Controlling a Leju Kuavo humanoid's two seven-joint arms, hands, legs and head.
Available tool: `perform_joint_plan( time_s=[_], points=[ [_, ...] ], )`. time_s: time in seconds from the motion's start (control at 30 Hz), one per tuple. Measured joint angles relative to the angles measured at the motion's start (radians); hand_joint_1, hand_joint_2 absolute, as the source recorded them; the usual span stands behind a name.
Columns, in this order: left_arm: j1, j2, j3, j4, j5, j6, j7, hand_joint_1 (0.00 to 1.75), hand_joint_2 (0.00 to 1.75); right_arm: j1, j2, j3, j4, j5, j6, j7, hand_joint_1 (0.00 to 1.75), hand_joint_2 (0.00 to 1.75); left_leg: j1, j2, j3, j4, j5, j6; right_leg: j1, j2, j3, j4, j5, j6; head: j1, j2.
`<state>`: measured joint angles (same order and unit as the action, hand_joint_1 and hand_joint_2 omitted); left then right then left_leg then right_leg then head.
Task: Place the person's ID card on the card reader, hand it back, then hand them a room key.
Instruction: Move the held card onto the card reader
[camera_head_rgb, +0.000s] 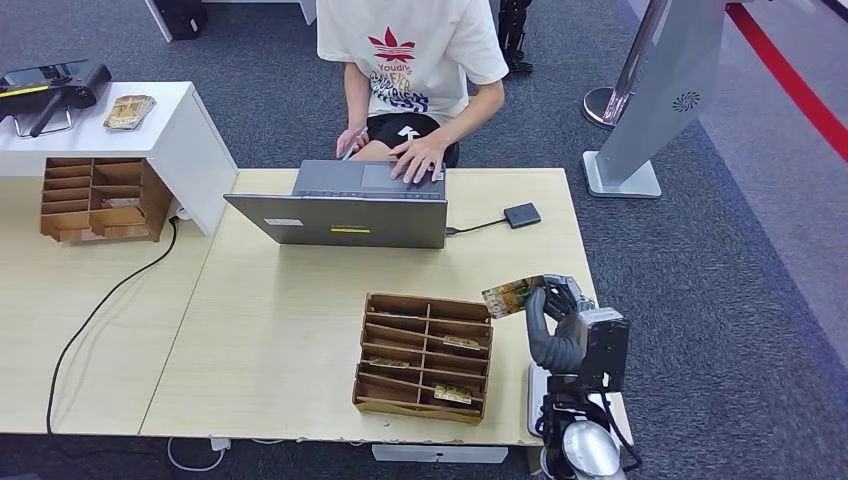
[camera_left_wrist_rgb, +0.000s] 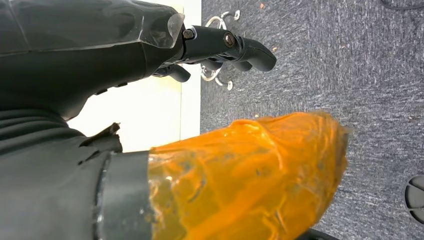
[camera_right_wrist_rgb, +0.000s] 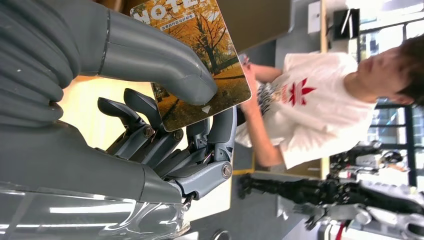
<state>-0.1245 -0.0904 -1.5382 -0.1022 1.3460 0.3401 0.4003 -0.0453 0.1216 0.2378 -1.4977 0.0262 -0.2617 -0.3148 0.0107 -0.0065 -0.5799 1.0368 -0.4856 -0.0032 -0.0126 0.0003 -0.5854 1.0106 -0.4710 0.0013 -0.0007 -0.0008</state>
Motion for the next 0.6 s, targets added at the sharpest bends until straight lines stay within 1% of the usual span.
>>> perform_joint_plan(
  time_s=[0.27,0.47,0.53,0.6],
  points=[
    [0.000,-0.004,0.000,0.000,0.012,0.010,0.004,0.00,0.00,0.096,-0.014,-0.081,-0.035,-0.014,-0.016,0.009,1.75,1.75,0.000,0.000,0.000,0.000,0.000,0.000,0.000,0.000,0.000,0.000,0.000,0.000,0.000,0.000],
    [0.001,-0.006,0.000,0.000,0.016,0.013,0.007,0.00,0.00,0.143,-0.024,-0.125,-0.060,0.009,-0.043,0.010,1.75,1.75,0.000,0.000,0.000,0.000,0.000,0.000,0.000,0.000,0.000,0.000,0.000,0.000,0.000,0.000],
    [0.000,-0.006,0.000,0.000,0.017,0.013,0.007,0.00,0.00,0.152,-0.026,-0.133,-0.065,0.034,-0.058,0.012,1.75,1.75,0.000,0.000,0.000,0.000,0.000,0.000,0.000,0.000,0.000,0.000,0.000,0.000,0.000,0.000],
    [0.001,-0.006,0.000,0.000,0.019,0.013,0.007,0.00,0.00,0.160,-0.029,-0.139,-0.070,0.093,-0.089,0.018,1.75,1.75,0.000,0.000,0.000,0.000,0.000,0.000,0.000,0.000,0.000,0.000,0.000,0.000,0.000,0.000]
  ],
)
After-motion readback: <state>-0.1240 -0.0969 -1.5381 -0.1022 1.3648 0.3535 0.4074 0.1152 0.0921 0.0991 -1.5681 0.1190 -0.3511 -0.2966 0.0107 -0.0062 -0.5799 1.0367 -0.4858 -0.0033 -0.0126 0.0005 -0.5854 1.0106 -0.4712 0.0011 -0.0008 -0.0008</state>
